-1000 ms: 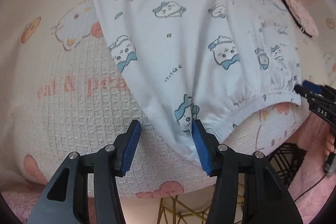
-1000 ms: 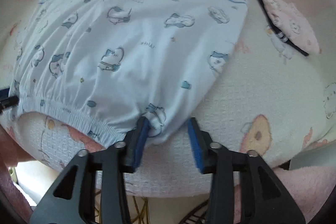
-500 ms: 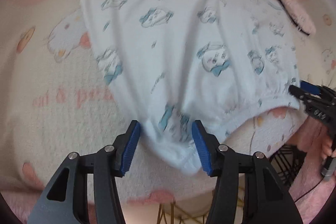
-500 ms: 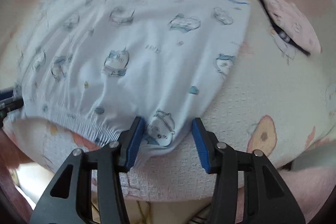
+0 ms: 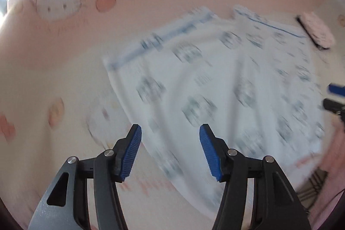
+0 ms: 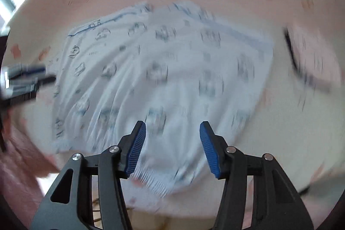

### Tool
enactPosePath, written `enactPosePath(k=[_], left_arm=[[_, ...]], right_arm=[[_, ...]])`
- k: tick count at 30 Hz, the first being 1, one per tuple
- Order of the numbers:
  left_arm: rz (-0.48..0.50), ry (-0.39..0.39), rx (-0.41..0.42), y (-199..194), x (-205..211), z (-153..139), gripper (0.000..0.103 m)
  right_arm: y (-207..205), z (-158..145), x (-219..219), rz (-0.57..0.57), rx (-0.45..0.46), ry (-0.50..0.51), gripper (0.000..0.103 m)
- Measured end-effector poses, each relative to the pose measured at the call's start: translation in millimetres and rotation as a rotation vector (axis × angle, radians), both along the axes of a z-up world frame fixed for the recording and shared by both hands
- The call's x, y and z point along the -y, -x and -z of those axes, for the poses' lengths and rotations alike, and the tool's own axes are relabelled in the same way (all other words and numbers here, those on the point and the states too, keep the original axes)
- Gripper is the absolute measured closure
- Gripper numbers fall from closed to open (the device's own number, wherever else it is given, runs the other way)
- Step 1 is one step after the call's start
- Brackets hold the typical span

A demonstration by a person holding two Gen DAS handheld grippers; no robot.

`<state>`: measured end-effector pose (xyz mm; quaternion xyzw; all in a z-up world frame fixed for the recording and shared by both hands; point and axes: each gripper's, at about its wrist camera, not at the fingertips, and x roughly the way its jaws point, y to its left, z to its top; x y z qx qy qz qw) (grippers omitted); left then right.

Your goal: Fold clothes

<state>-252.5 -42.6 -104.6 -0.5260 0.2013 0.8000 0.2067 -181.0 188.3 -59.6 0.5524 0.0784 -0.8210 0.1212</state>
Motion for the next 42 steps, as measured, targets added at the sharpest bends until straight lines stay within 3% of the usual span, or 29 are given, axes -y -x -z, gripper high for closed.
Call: enactPosePath(k=[5,7,9,11,12,13,15,17,18,21,23,26,28,33,35,39,42], left_arm=[[0.086,-0.051,0.066,30.6,-21.0,13.9,0.045],[0.128,-0.074,0.096,39.6,-28.3,20.1,0.045],[0.127,0.013,0.102,46.2,-23.5,38.4,0.041],[0.122,0.007,0.085,50.2,-12.5,37.2,0.040],[0.100,0.041,0.069,54.8,-5.5,35.5,0.038],[0.069,0.071,0.044,59.4,2.1,32.0,0.038],[-0.028,0.046,0.048,68.3,23.0,25.8,0.038],[-0.090,-0.017,0.051,65.4,30.6,16.4,0.038],[-0.067,-0.046,0.042,59.1,24.8,10.9,0.038],[0.126,-0.122,0.040,24.4,-17.2,-0.3,0.038],[0.245,-0.108,0.057,4.3,-47.6,6.8,0.038],[0.290,-0.050,0.073,-13.7,-49.9,22.5,0.037],[0.305,-0.013,0.082,-15.3,-40.9,27.4,0.037],[0.217,0.013,0.139,-4.5,16.6,21.8,0.032],[0.234,0.012,0.138,-14.1,18.6,20.3,0.032],[0.275,0.013,0.133,-34.7,20.1,17.5,0.032],[0.306,0.013,0.129,-50.1,21.3,15.4,0.032]], right_arm=[[59.8,10.2,22.1,-0.111,-0.052,-0.044,0.049],[76.3,27.7,31.2,-0.128,-0.026,-0.015,0.049],[89.5,42.4,38.4,-0.137,0.020,-0.004,0.050],[91.8,57.2,31.9,-0.130,0.090,-0.068,0.047],[92.7,55.2,26.2,-0.118,0.086,-0.047,0.046],[95.2,54.9,19.3,-0.091,0.107,-0.049,0.046],[97.9,54.4,4.5,-0.033,0.143,-0.054,0.045],[93.9,49.2,-6.6,0.038,0.136,-0.072,0.045],[91.8,46.5,-12.1,0.074,0.131,-0.082,0.045],[75.8,29.4,6.3,0.010,0.034,-0.052,0.045],[60.9,30.4,28.6,-0.080,0.023,-0.037,0.046],[40.9,50.1,59.9,-0.213,0.094,-0.045,0.046],[28.3,53.0,57.4,-0.270,0.053,-0.084,0.043],[20.3,55.3,1.1,-0.101,0.169,-0.095,0.041],[12.5,55.1,-19.9,-0.017,0.195,-0.095,0.041],[-13.9,51.1,-36.7,0.064,0.155,-0.185,0.041],[-33.1,35.0,-25.9,0.045,0.041,-0.158,0.041]])
